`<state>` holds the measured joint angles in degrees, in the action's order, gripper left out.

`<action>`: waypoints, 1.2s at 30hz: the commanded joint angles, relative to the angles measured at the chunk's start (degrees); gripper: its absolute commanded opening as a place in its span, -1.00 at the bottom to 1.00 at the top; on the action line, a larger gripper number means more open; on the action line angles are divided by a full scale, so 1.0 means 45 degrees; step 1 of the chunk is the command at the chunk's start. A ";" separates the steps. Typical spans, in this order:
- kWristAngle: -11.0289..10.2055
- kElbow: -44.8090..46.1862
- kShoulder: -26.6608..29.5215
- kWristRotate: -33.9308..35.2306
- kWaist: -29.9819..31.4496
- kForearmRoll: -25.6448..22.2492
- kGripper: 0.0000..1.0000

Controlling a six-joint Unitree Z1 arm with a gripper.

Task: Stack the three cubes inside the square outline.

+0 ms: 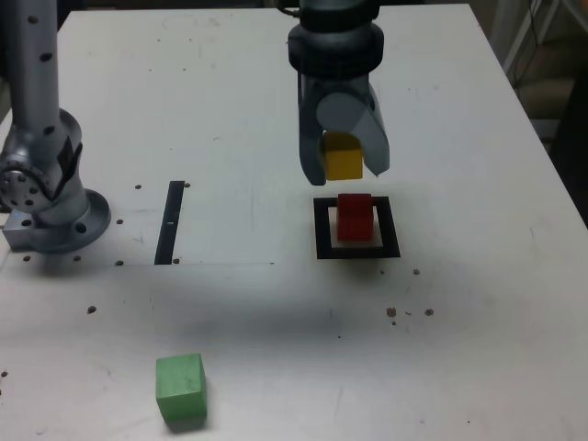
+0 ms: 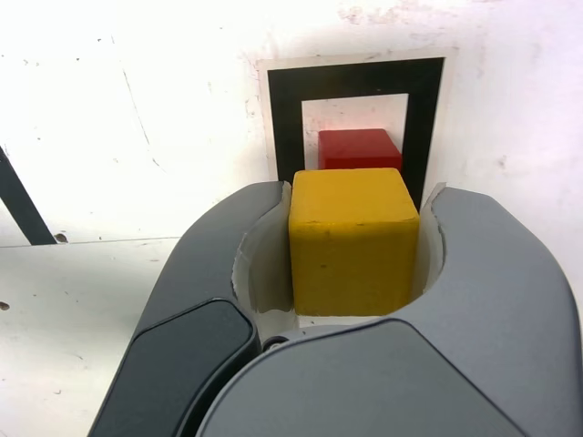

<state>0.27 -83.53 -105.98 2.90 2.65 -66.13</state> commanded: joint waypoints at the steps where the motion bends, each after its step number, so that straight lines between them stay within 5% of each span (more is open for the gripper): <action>1: 0.0009 0.0043 -0.0088 0.0090 0.0121 0.0107 -0.37; 36: 0.0239 0.0478 -0.0976 0.0274 0.0493 0.1357 -0.37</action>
<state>1.34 -81.56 -110.12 4.05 4.81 -60.36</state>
